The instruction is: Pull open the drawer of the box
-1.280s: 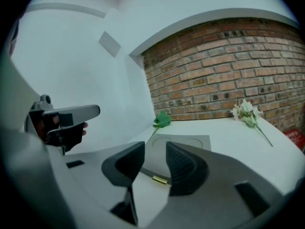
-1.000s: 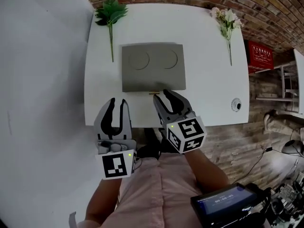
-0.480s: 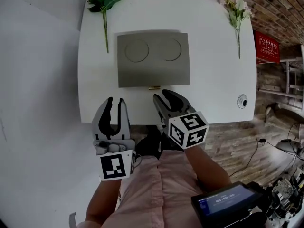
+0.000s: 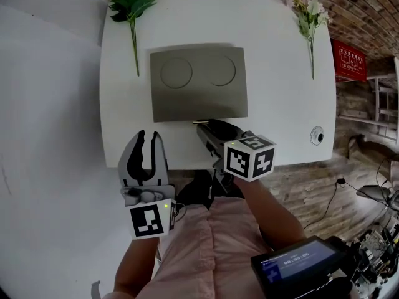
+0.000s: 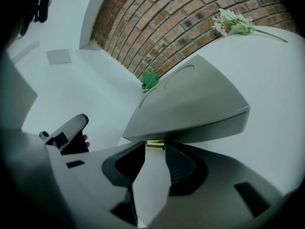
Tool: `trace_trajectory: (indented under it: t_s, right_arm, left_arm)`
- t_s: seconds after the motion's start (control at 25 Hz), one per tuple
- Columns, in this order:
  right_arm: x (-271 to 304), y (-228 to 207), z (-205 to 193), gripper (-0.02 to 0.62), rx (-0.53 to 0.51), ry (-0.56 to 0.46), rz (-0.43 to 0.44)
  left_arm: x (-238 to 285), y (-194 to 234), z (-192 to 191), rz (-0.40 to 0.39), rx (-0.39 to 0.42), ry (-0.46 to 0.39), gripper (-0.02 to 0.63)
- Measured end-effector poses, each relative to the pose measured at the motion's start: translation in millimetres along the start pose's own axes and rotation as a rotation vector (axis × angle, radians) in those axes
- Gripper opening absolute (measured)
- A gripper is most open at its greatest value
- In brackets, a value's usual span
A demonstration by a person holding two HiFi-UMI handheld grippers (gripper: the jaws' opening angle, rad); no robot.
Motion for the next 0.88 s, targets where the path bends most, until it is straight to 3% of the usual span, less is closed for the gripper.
trace_trajectory:
  t_s: [0.44, 0.88]
  right_arm:
    - [4.1, -5.9, 4.3, 0.098, 0.057, 0.055, 0.02]
    - [1.8, -7.7, 2.7, 0.063, 0.08, 0.044, 0.035]
  left_arm:
    - [6.2, 4.4, 1.5, 0.005, -0.016, -0.002, 0.094]
    - [7.6, 2.5, 3.5, -0.002, -0.012, -0.006, 0.094]
Point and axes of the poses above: the fingertips, and each gripper's own axes: x forward along the fingers, y to its left, z out of its top, the point moved 8 cm from there along -x, backward along the fingers, and after that the axes turned 6 degrees about -x, right-handed, at the moved point
